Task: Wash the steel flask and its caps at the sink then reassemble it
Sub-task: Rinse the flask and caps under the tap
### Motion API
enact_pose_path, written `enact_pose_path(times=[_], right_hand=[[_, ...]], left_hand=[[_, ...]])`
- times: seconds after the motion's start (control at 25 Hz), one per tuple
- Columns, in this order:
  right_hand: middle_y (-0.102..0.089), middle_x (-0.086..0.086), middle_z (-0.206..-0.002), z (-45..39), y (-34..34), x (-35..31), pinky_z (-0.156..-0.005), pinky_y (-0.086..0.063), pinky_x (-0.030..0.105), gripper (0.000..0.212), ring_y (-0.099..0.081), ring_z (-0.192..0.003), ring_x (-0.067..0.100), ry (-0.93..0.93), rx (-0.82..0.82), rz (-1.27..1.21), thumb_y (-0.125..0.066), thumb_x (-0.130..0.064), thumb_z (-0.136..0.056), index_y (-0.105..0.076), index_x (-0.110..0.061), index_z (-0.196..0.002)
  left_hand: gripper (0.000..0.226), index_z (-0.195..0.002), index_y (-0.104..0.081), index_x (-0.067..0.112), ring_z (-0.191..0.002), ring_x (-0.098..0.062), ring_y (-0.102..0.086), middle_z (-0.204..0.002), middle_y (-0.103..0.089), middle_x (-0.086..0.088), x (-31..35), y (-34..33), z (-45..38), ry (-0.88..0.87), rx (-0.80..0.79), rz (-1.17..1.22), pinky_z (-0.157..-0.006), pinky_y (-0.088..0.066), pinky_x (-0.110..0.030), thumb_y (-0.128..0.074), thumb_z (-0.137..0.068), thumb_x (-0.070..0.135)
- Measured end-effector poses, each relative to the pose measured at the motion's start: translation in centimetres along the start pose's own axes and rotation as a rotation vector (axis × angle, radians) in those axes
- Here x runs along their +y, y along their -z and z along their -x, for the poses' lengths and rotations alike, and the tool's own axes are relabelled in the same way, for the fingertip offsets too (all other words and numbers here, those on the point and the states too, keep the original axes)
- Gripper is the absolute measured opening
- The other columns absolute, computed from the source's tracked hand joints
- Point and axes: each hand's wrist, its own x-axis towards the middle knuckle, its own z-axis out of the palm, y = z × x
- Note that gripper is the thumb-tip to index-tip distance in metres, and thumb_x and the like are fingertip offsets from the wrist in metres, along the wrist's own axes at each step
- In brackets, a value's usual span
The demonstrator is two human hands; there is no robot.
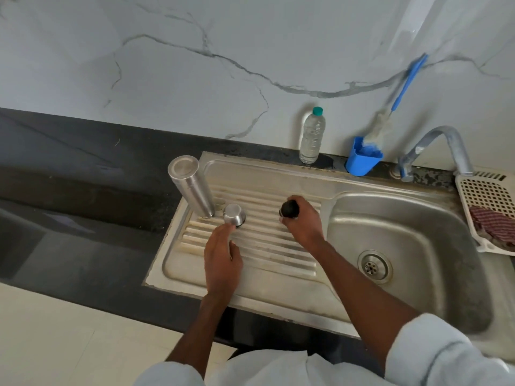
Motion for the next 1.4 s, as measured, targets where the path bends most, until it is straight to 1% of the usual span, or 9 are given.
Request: enact_pose_path(times=[0.16,0.32,0.44,0.56,0.68,0.76,0.92,1.16,1.4], right_hand=[[-0.074,0.004,-0.104,2.8,5.3,3.5,-0.073,-0.048,0.032,0.043,-0.065,-0.087,0.018,-0.392,0.128,-0.792,-0.084,-0.018,-0.084,-0.064,-0.02,-0.123],[-0.071,0.013,-0.098,4.0,11.8,8.6,-0.063,-0.051,0.03,0.028,-0.066,-0.078,0.023,-0.553,0.245,-1.173,-0.077,-0.013,-0.091,-0.065,-0.014,-0.117],[-0.07,0.015,-0.106,3.7,17.0,12.3,-0.067,-0.056,0.03,0.026,-0.071,-0.084,0.024,-0.58,0.386,-1.345,-0.074,-0.02,-0.095,-0.064,-0.012,-0.118],[-0.074,0.007,-0.114,3.3,20.6,15.5,-0.08,-0.051,0.036,0.034,-0.07,-0.103,0.022,-0.59,0.383,-1.189,-0.073,-0.039,-0.094,-0.067,-0.018,-0.121],[-0.074,0.012,-0.122,2.2,22.5,17.6,-0.08,-0.052,0.035,0.041,-0.07,-0.105,0.024,-0.554,0.394,-1.055,-0.08,-0.026,-0.09,-0.065,-0.016,-0.126],[-0.073,0.011,-0.123,1.2,23.5,18.5,-0.079,-0.055,0.036,0.043,-0.069,-0.104,0.022,-0.487,0.375,-0.979,-0.083,-0.011,-0.086,-0.066,-0.016,-0.125],[-0.073,0.008,-0.117,-1.1,24.4,19.3,-0.084,-0.059,0.034,0.042,-0.067,-0.097,0.018,-0.409,0.335,-0.788,-0.081,0.002,-0.083,-0.07,-0.015,-0.119],[-0.074,0.0,-0.116,-3.3,23.9,20.8,-0.07,-0.057,0.028,0.038,-0.069,-0.098,0.016,-0.427,0.284,-0.747,-0.08,0.0,-0.083,-0.072,-0.022,-0.114],[-0.071,0.012,-0.119,-3.8,21.3,22.5,-0.065,-0.054,0.021,0.04,-0.065,-0.109,0.026,-0.475,0.299,-0.796,-0.077,0.011,-0.08,-0.071,-0.019,-0.106]], left_hand=[[0.044,-0.132,-0.066,0.017,-0.132,-0.008,-0.054,-0.137,-0.064,0.006,6.3,-5.2,-0.1,-0.03,-0.082,0.143,-0.115,-0.04,-0.026,-0.057,-0.096,-0.007],[0.035,-0.129,-0.069,0.018,-0.121,-0.006,-0.059,-0.128,-0.068,0.009,13.7,-11.6,-1.1,0.008,-0.317,0.269,-0.105,-0.043,-0.021,-0.049,-0.106,0.036],[0.037,-0.119,-0.072,0.018,-0.105,-0.005,-0.067,-0.11,-0.074,0.008,19.6,-16.6,-2.4,-0.022,-0.492,0.346,-0.091,-0.049,-0.022,-0.049,-0.108,0.045],[0.037,-0.103,-0.075,0.017,-0.093,-0.013,-0.07,-0.095,-0.075,0.005,23.8,-21.6,-4.6,0.001,-0.577,0.332,-0.08,-0.048,-0.026,-0.051,-0.108,0.044],[0.036,-0.099,-0.075,0.017,-0.088,-0.016,-0.07,-0.091,-0.077,0.003,26.9,-26.0,-7.3,-0.064,-0.621,0.236,-0.076,-0.048,-0.032,-0.051,-0.107,0.042],[0.023,-0.115,-0.074,0.016,-0.099,-0.015,-0.07,-0.107,-0.077,0.001,28.8,-28.7,-8.7,-0.06,-0.632,0.212,-0.083,-0.049,-0.029,-0.056,-0.106,0.027],[0.049,-0.147,-0.058,0.022,-0.114,-0.016,-0.068,-0.126,-0.073,-0.001,30.8,-33.0,-10.3,0.03,-0.653,0.239,-0.097,-0.053,-0.031,-0.057,-0.099,0.011],[0.021,-0.105,-0.075,0.009,-0.082,-0.025,-0.066,-0.087,-0.072,-0.005,32.2,-35.8,-12.3,-0.128,-0.51,0.015,-0.066,-0.037,-0.033,-0.059,-0.1,0.022],[0.016,-0.101,-0.082,0.009,-0.066,0.012,-0.063,-0.084,-0.08,-0.004,30.1,-36.8,-12.4,-0.033,-0.552,0.319,-0.063,-0.043,-0.014,-0.069,-0.1,0.02]])
